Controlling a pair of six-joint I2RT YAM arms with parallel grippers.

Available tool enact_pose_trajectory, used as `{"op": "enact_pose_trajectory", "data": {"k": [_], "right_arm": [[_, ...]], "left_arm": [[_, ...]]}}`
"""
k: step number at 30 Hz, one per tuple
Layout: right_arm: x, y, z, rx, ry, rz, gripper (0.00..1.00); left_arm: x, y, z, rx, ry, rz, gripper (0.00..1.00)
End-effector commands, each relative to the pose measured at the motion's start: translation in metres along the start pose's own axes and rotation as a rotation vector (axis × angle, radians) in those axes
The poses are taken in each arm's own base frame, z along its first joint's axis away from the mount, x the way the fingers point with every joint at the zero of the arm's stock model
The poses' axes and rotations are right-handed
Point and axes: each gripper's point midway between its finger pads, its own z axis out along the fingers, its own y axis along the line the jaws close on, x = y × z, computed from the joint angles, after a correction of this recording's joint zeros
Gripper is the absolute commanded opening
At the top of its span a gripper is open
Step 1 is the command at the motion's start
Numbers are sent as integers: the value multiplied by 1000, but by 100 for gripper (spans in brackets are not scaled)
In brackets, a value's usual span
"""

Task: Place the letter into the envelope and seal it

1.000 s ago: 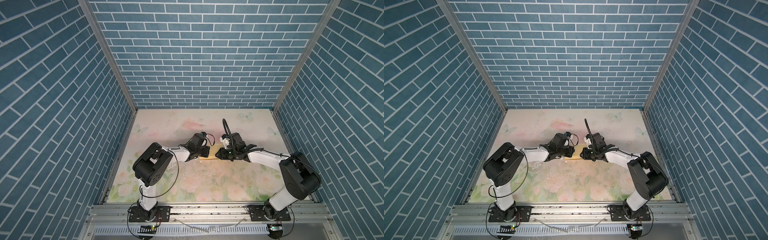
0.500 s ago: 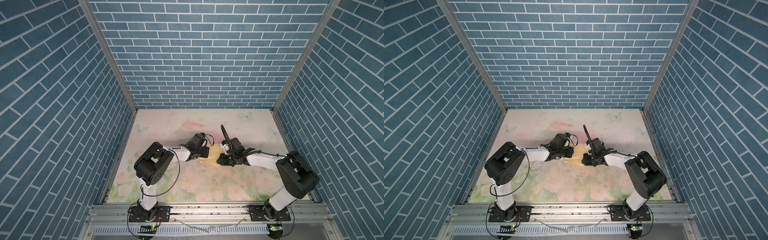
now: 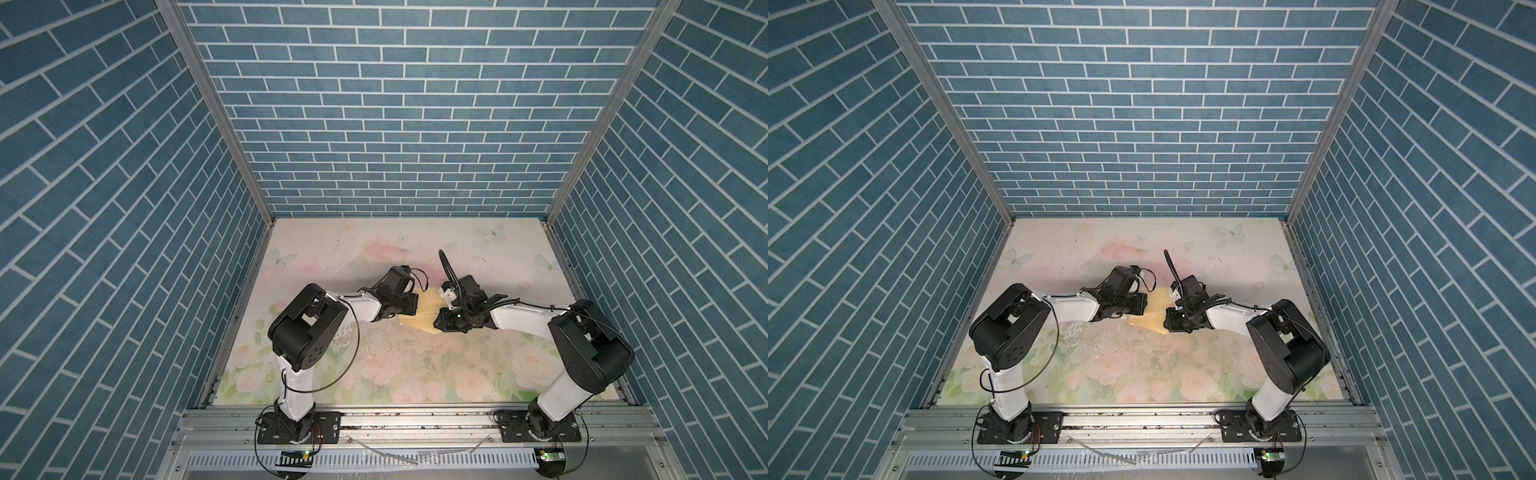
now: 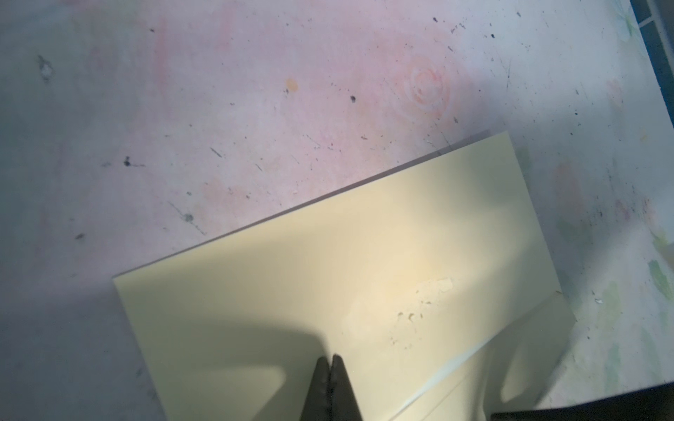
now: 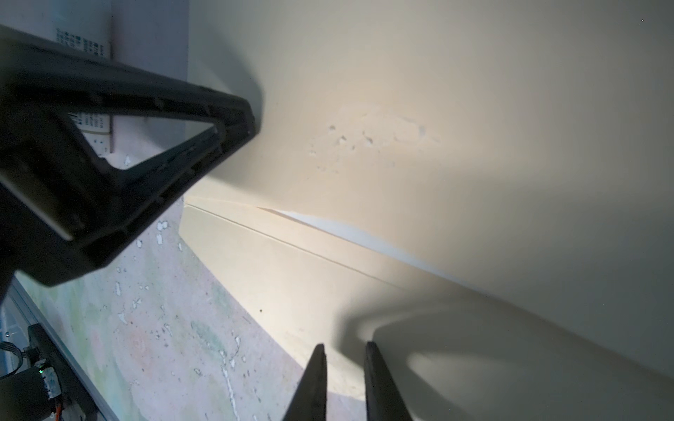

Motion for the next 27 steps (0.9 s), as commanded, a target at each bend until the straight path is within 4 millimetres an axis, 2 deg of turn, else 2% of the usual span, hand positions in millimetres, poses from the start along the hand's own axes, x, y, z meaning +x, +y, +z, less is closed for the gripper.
{"op": "enact_pose_trajectory", "data": {"k": [1,6,10,14,17,21,27], "right_arm": [[10,-14,3,72,45,-15,23],[-3,-7,-4,70,11,-33,26],[-10,-4,-8,76,-4,-54,27],[-13,-4,-10,88,1,-70,27],[-13,-5,-10,96,7,-74,27],[-13,-5,-10,96,6,-76,27],[-13,-5,-8,94,12,-71,28]], "left_arm": [[-10,1,-7,-21,-21,2,6],[-45,-10,-48,-44,-136,71,22],[-64,-6,-96,-133,-223,153,34],[-62,15,-140,-261,-280,209,50],[-53,34,-161,-343,-278,237,58],[-35,55,-171,-387,-244,222,64],[-11,79,-158,-408,-176,174,73]]}}
